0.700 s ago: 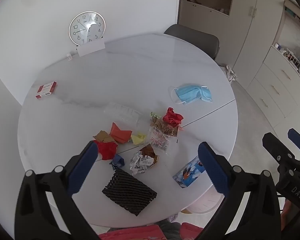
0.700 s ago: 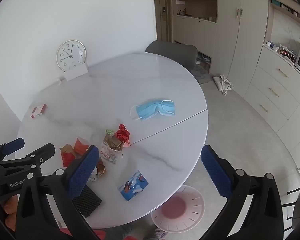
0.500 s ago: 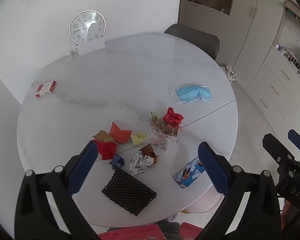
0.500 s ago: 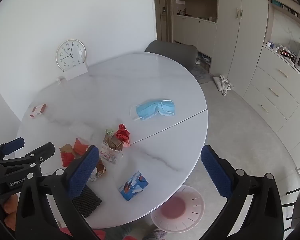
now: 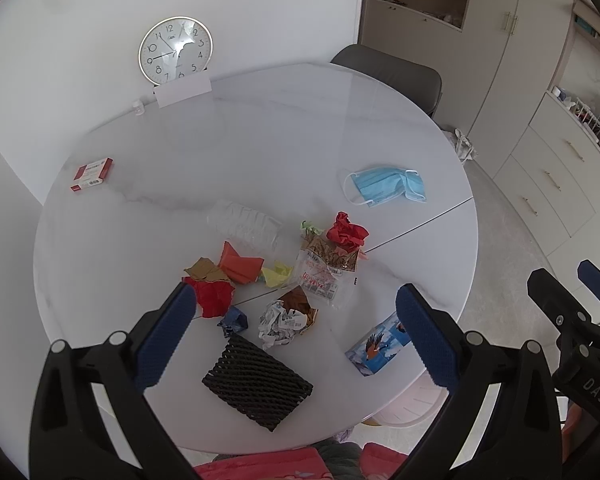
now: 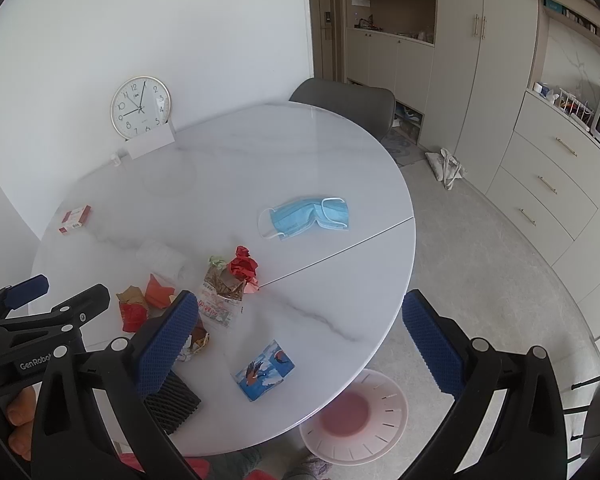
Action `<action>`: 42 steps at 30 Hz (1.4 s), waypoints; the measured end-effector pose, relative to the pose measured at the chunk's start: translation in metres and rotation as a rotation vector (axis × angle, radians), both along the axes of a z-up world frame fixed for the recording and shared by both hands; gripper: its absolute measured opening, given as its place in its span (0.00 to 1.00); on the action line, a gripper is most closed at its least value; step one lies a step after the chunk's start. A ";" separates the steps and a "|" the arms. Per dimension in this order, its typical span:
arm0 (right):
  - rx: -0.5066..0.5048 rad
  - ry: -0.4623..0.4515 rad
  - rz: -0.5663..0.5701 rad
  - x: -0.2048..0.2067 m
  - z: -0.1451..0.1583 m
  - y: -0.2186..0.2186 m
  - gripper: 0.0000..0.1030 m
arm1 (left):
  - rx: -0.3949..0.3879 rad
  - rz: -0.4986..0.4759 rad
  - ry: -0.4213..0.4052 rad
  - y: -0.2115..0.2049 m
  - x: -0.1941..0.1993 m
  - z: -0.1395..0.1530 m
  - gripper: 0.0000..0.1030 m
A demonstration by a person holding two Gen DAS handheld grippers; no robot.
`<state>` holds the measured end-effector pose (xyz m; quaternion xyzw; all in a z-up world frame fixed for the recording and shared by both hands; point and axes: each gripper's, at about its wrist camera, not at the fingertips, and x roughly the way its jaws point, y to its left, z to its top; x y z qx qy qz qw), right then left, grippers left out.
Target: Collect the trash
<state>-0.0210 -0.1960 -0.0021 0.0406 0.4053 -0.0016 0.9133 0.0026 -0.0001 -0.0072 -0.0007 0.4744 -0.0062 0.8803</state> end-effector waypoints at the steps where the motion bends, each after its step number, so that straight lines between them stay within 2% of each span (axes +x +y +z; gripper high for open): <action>1: -0.001 0.001 -0.001 0.000 0.000 0.001 0.98 | 0.001 0.000 0.000 0.000 0.000 0.000 0.93; 42: -0.006 0.016 0.004 0.001 -0.006 -0.002 0.98 | 0.011 0.004 0.033 -0.002 0.008 -0.007 0.93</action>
